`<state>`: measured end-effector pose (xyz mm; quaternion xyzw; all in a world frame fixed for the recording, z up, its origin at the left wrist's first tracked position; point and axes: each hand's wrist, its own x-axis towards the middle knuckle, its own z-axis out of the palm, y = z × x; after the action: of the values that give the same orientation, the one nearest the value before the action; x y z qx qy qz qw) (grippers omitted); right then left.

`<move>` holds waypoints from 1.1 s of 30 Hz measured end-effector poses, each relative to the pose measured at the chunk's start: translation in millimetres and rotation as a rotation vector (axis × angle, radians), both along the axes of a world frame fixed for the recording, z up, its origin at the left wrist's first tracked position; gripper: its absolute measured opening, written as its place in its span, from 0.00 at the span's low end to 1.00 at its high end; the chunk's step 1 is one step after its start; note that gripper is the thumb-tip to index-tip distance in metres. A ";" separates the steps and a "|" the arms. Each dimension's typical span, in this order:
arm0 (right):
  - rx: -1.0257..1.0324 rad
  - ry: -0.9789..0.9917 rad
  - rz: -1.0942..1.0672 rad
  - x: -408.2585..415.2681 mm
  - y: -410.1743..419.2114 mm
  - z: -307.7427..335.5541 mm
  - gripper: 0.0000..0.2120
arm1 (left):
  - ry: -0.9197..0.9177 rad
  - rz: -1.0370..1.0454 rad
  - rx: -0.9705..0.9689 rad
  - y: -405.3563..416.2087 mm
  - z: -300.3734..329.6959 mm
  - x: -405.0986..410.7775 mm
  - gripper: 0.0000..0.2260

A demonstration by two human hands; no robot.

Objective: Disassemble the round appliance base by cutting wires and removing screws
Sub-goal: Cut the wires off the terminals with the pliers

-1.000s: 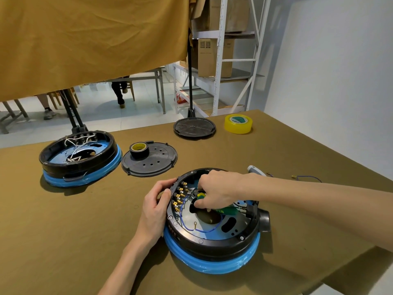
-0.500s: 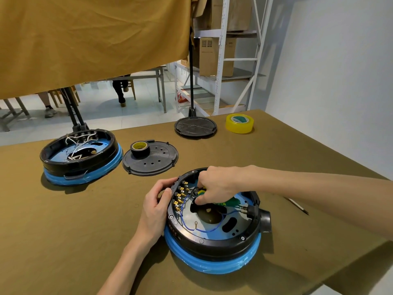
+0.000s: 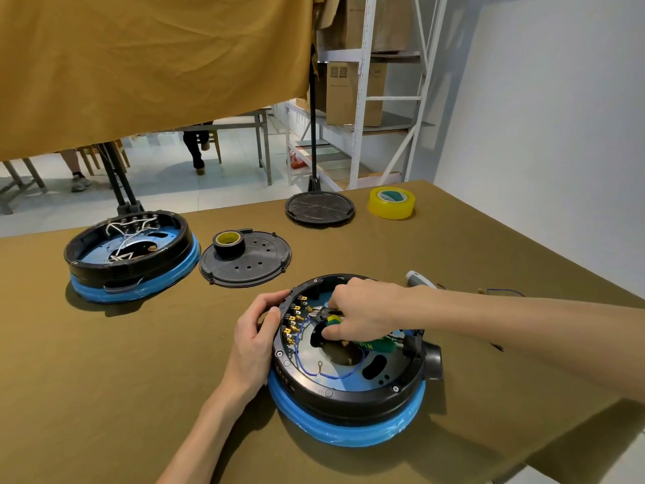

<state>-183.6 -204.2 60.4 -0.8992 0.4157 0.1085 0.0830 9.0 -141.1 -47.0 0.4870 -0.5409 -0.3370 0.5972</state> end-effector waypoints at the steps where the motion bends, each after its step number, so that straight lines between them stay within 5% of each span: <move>1: -0.011 0.008 0.005 -0.5 0.3 1.2 0.33 | 0.002 -0.004 0.001 0.6 0.6 -0.1 0.16; 6: -0.131 -0.052 -0.034 -12.5 5.5 0.2 0.35 | 0.019 -0.014 0.004 1.5 2.5 -0.5 0.17; 10: 0.098 -0.321 -0.252 -32.5 3.5 2.3 0.35 | 0.012 -0.019 0.008 2.2 3.6 -0.7 0.17; 12: 0.340 -0.632 -0.407 -38.7 1.6 8.2 0.32 | -0.001 -0.011 0.005 2.1 3.8 -0.8 0.17; 15: 0.963 -1.121 -0.643 -54.3 -3.4 19.1 0.36 | -0.012 0.002 0.007 2.4 4.1 -1.1 0.17; 18: 1.456 -1.385 -0.716 -64.8 -1.8 22.2 0.41 | -0.028 0.005 0.010 2.8 5.1 -1.6 0.17; 29: 1.650 -1.302 -0.414 -54.1 9.3 3.0 0.20 | -0.042 0.012 0.021 4.1 7.3 -2.0 0.17; 31: 1.531 -1.198 -0.392 -53.4 12.7 2.6 0.18 | -0.053 0.013 0.021 4.0 7.7 -2.4 0.17; 33: 1.109 -0.995 -0.406 -49.5 17.4 4.3 0.24 | -0.055 0.024 0.021 4.1 7.8 -2.5 0.17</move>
<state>-233.1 -186.9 64.7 -0.5752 0.3709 -0.1335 0.7167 6.5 -137.0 -39.2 0.5088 -0.5476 -0.3223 0.5808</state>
